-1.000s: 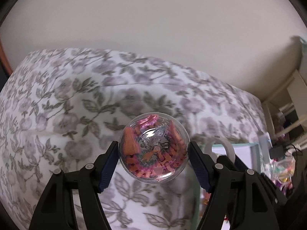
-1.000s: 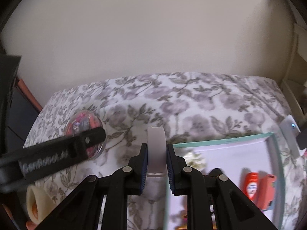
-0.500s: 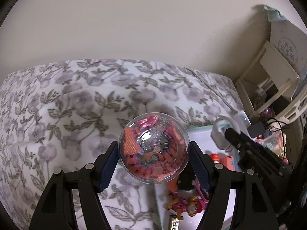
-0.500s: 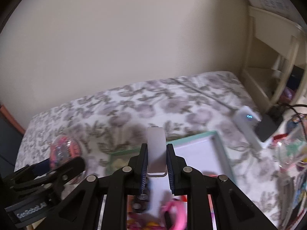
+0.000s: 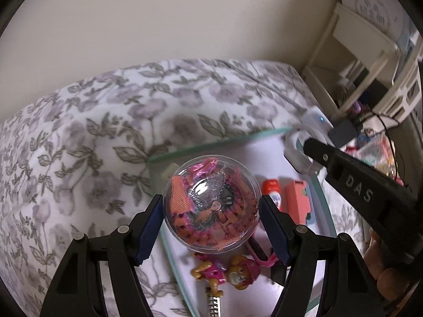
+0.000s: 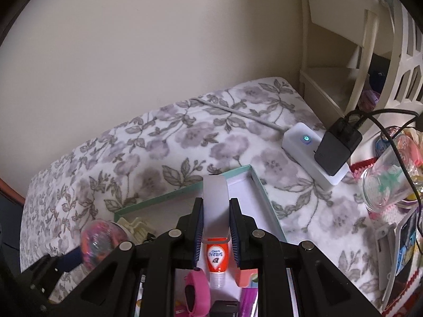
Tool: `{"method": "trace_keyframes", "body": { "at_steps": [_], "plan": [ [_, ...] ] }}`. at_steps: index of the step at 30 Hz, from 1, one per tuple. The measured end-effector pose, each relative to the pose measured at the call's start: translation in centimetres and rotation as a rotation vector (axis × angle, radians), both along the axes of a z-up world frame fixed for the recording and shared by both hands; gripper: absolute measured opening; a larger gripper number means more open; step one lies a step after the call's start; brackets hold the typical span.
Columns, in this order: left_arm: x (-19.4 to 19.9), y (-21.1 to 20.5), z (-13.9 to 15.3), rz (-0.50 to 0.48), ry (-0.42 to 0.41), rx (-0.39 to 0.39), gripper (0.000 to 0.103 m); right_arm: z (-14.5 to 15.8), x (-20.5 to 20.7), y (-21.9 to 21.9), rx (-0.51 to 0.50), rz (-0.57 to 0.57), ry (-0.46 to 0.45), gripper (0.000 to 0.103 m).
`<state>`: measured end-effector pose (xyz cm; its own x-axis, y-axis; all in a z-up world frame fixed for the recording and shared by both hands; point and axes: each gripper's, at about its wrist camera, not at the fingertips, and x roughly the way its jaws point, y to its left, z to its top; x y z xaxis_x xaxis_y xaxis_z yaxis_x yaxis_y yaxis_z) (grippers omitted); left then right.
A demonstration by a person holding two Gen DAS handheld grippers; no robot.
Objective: Organize rigid objects
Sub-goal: 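Carry the white watch into the lid while left tool carries the ball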
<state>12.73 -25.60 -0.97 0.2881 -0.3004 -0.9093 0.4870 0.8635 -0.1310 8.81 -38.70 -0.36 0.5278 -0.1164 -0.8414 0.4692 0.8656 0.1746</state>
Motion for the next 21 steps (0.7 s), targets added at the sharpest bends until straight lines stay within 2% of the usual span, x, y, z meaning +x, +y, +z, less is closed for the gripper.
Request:
{"method": "trace_keyframes", "body": {
  "at_steps": [11,21],
  "plan": [
    [-1.7,-2.4,-2.0,-0.062,0.018,0.064,0.074,-2.0,0.1,-0.5,-0.034,-0.002,0.096,0.02],
    [-1.8,-2.6,-2.1,-0.069,0.004,0.08,0.074,-3.5,0.5,-0.3,-0.026,0.018,0.151,0.02]
  ]
}}
